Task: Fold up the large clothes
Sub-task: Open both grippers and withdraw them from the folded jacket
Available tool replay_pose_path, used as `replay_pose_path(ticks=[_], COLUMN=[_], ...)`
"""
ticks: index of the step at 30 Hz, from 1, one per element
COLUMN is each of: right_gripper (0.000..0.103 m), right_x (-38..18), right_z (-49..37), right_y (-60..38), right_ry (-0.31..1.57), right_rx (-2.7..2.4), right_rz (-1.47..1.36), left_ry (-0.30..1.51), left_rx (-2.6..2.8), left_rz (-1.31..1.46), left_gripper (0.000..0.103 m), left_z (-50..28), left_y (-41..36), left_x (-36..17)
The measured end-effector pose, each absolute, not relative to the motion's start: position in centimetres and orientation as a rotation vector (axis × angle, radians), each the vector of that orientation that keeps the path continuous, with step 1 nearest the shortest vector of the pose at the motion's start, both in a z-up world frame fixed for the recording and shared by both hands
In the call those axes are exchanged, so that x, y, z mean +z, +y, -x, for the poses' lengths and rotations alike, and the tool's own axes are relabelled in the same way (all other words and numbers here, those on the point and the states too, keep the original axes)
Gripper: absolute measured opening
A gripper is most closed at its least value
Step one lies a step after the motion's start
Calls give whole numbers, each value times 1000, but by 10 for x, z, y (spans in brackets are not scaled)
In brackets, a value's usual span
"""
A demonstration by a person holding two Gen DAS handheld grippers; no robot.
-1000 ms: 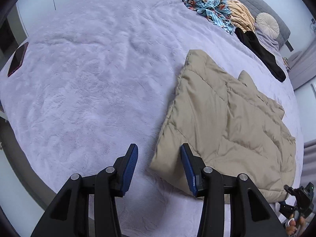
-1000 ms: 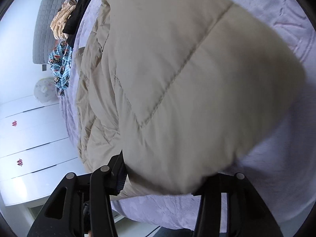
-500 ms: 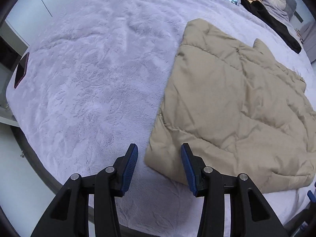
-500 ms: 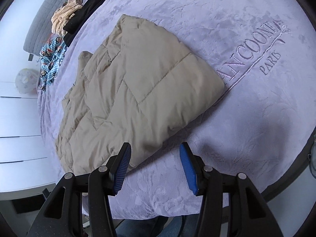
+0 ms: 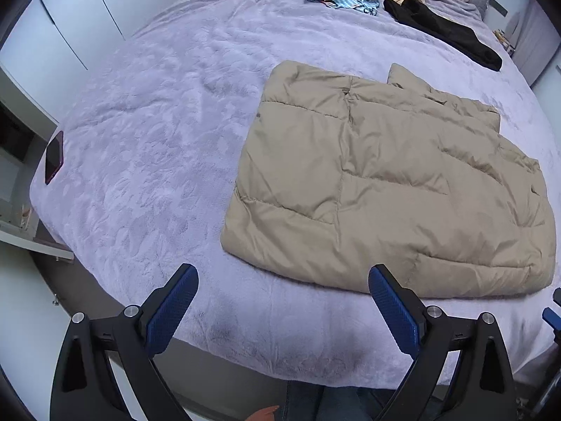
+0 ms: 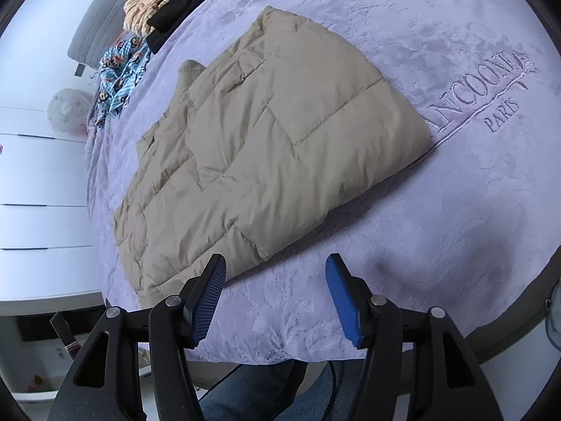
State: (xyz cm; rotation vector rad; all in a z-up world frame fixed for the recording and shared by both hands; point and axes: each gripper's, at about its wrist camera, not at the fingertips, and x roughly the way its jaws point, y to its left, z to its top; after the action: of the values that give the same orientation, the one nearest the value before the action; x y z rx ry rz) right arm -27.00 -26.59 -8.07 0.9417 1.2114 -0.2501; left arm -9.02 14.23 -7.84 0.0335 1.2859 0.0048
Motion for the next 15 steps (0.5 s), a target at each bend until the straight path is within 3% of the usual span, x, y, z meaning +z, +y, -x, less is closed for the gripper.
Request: replay_pose_path(ticks=[9, 11, 15], right_gripper=[77, 86, 86], right_x=[-83, -85, -85], right_z=[263, 252, 229], right_y=[-237, -227, -201], right_ry=[1244, 1245, 1222], right_rx=[-205, -197, -199], right_rz=[-919, -911, -892], left_ry=[1305, 1300, 1321], left_rx=[-9, -27, -91], left_rz=[-88, -95, -96], left_gripper=[98, 98, 98], left_z=[86, 75, 52], left_y=[147, 153, 168], left_x=[-82, -84, -89])
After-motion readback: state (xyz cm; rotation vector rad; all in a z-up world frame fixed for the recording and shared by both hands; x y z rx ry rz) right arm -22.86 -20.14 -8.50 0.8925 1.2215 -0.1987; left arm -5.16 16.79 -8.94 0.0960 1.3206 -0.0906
